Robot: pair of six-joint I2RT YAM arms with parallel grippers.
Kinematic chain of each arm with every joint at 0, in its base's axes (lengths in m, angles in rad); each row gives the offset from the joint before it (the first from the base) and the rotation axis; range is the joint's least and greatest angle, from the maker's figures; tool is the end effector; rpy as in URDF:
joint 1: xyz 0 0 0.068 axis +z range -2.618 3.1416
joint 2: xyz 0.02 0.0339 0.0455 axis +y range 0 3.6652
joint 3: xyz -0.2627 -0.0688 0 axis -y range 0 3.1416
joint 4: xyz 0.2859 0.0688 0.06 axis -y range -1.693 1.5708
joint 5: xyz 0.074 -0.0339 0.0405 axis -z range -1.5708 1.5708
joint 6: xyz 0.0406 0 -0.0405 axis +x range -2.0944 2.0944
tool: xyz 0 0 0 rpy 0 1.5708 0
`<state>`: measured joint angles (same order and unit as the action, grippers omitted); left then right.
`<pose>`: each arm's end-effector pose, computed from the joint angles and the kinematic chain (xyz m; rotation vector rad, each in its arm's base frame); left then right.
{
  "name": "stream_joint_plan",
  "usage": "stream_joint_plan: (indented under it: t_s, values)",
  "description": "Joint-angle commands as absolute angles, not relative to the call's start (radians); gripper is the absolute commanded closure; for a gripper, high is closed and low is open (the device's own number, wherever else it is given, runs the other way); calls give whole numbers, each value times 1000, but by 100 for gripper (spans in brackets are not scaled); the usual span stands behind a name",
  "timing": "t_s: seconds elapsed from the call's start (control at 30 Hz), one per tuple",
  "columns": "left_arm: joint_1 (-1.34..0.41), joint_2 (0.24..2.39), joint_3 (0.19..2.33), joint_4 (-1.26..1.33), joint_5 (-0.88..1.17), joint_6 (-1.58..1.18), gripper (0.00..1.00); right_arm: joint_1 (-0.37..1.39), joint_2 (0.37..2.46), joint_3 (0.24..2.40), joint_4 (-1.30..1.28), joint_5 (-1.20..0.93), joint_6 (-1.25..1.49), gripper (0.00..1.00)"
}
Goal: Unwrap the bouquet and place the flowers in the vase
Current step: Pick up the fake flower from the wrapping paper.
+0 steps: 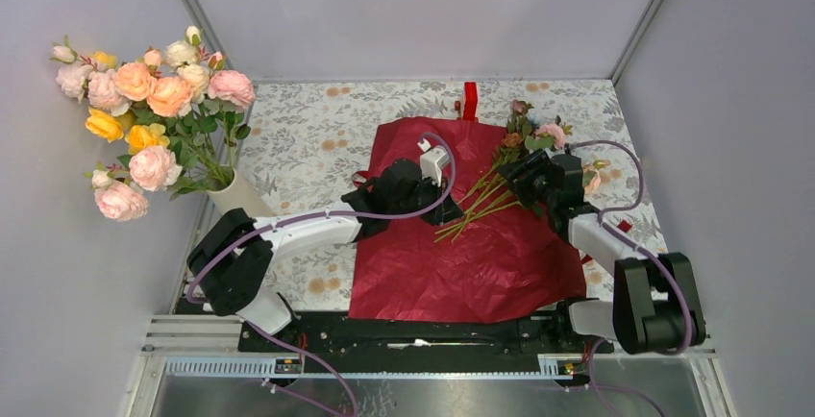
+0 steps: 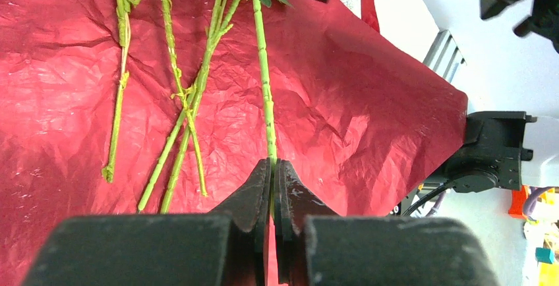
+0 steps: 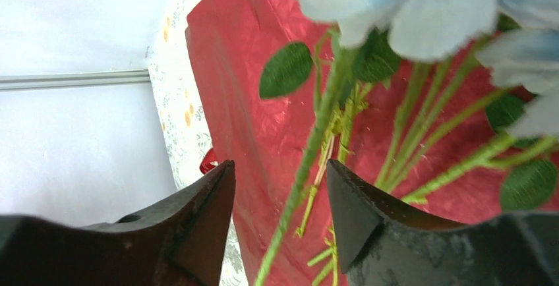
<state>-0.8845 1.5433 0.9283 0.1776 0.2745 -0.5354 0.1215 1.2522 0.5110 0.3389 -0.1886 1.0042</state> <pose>0.2344 -0.3035 0.2123 0.5693 2.1213 -1.1366 0.2908 0.0432 0.1696 0.7705 1.9354 0.8999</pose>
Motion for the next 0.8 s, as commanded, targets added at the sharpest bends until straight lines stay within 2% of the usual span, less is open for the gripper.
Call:
stream_joint_plan:
  t_s: [0.0,0.13,0.23,0.33,0.37,0.47,0.6,0.67,0.77]
  values:
    - [-890,1505,929,227,324,-531,100,118,1341,592,455,-223,1010,45]
    - [-891,1519,931,227,340,-531,100,117,1375,619,460,-208,1002,57]
    - [-891,1527,939,215,348,-529,100,117,1381,629,446,-187,988,78]
    - [-891,1525,942,210,351,-533,100,117,1370,628,442,-180,985,89]
    - [-890,1525,948,201,349,-532,95,117,1358,624,440,-176,987,92]
    - [-889,1518,970,161,334,-520,68,117,1303,616,412,-147,986,100]
    - [-888,1484,990,91,291,-491,33,117,1204,613,355,-115,942,100]
    - [-884,1443,985,71,265,-481,21,117,1147,617,320,-104,889,100]
    - [-873,1377,975,39,234,-472,11,117,1067,628,281,-104,808,100]
